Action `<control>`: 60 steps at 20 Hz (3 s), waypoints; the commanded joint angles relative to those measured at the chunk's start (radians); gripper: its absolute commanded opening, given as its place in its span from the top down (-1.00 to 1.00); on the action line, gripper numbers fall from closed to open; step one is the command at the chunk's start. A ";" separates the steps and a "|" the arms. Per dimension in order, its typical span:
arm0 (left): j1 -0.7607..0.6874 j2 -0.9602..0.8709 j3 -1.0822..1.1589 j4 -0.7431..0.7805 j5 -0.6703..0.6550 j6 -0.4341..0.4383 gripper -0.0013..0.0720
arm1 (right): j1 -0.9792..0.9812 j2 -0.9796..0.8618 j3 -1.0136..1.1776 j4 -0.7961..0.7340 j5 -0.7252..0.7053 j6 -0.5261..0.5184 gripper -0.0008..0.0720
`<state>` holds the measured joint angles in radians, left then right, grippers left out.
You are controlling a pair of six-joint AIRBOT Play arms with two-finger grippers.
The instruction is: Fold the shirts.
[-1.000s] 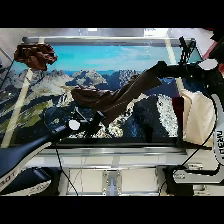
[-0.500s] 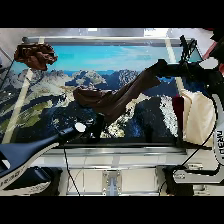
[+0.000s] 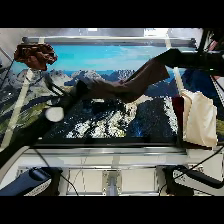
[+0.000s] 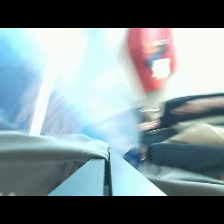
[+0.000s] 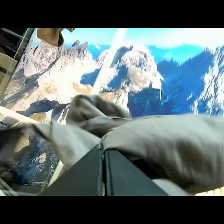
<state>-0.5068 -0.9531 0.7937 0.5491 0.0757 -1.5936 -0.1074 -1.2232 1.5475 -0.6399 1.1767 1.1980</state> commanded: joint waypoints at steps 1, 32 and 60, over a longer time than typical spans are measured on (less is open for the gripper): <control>0.158 0.208 0.216 0.098 -0.378 0.407 0.95 | -0.001 0.155 0.073 -0.039 0.030 0.011 0.89; 0.348 -0.559 0.871 1.266 -0.740 -0.193 -0.87 | 0.067 -0.379 0.018 -0.316 -0.497 0.235 -0.12; 0.395 0.212 0.183 1.103 -1.146 -0.294 -0.73 | 0.095 -0.089 -0.911 -0.038 -0.441 0.172 -0.44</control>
<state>-0.1123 -0.7437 0.9775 1.6661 -1.0668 -1.8927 -0.0723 -1.3125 0.6506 -0.7387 0.8486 1.3685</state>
